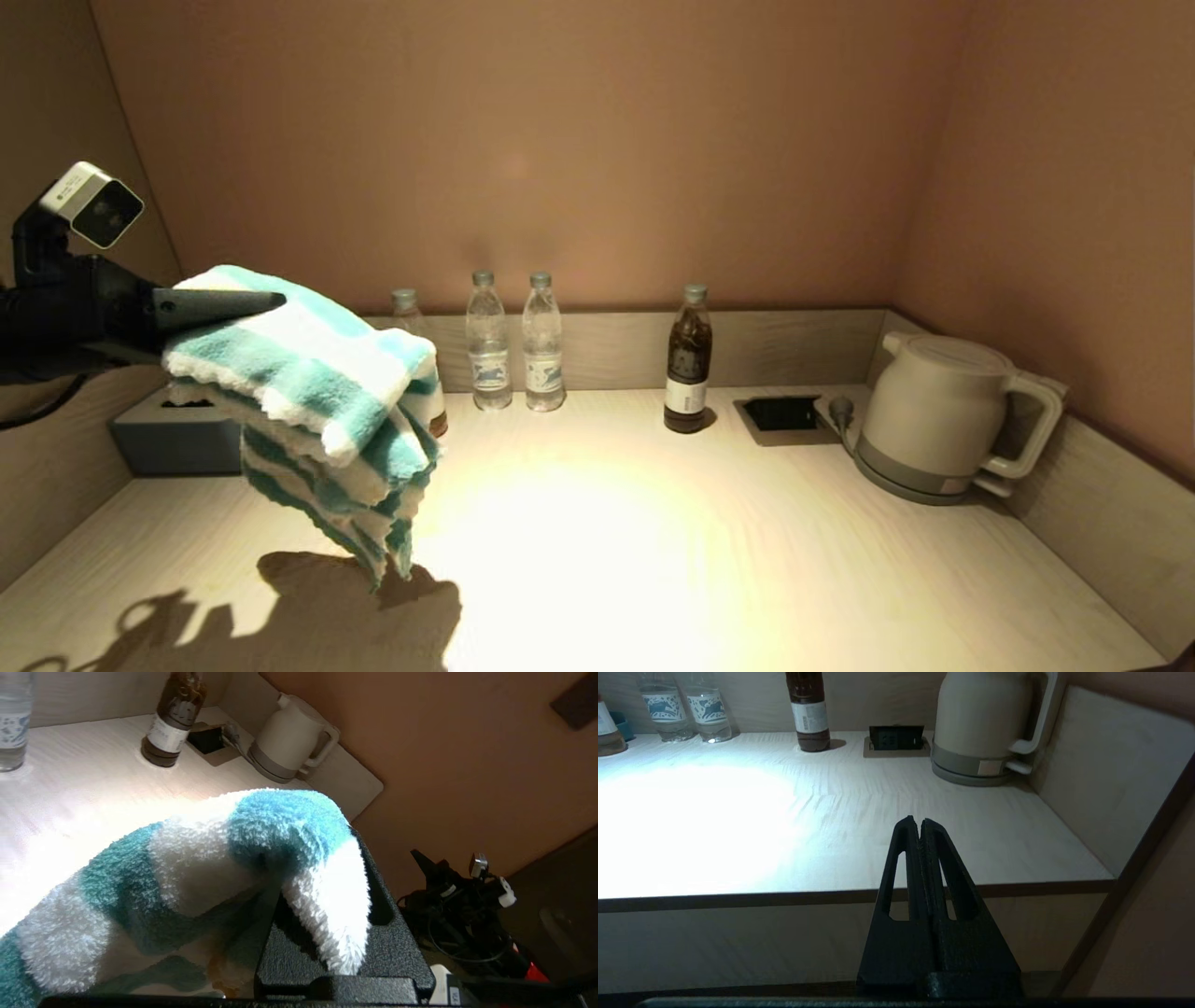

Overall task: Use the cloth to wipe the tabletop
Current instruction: Sweep the stains on the table

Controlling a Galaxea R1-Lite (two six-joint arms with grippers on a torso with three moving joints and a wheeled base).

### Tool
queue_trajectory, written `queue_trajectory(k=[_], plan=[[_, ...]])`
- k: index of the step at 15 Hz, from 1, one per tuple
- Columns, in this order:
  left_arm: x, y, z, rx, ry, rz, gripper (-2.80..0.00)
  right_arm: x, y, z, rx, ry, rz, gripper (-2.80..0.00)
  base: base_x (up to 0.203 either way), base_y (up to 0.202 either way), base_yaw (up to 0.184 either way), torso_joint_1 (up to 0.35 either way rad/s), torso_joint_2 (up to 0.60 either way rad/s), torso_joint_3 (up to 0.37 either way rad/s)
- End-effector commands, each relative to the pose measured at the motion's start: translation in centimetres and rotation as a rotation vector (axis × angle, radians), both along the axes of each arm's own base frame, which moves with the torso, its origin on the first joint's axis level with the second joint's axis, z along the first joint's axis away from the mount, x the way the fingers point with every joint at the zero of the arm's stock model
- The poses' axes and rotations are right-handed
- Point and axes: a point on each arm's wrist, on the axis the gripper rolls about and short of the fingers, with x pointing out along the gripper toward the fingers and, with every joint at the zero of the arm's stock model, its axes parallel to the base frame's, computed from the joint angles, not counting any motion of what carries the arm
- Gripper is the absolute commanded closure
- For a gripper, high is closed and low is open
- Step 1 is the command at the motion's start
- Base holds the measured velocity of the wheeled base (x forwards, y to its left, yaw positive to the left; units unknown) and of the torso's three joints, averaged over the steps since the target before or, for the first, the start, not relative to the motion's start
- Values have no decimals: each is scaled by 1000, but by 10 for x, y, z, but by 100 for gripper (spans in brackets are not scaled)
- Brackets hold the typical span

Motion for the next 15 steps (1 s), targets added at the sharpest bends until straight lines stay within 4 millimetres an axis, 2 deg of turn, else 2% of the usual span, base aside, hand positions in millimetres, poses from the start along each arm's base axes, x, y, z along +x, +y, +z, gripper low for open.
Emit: queue_trajectory(k=[1,5,8,11,14,15], plan=[[1,0,-3,-1,10,35,0,0,0,-2,19,24,0,0,0,0,0,0,0,0],[-1,4,6,12,-28,277,0,0,0,-2,19,24,0,0,0,0,0,0,0,0],[-12,3,15,69,-130,481,0,0,0,-2,19,24,0,0,0,0,0,0,0,0],[-17,0,6,187,-220,599,0,0,0,-2,19,24,0,0,0,0,0,0,0,0],[-18,-2,3,206,-229,612,0,0,0,-2,19,24,0,0,0,0,0,0,0,0],[-18,-5,-1,266,-261,664,0,0,0,-2,19,24,0,0,0,0,0,0,0,0]])
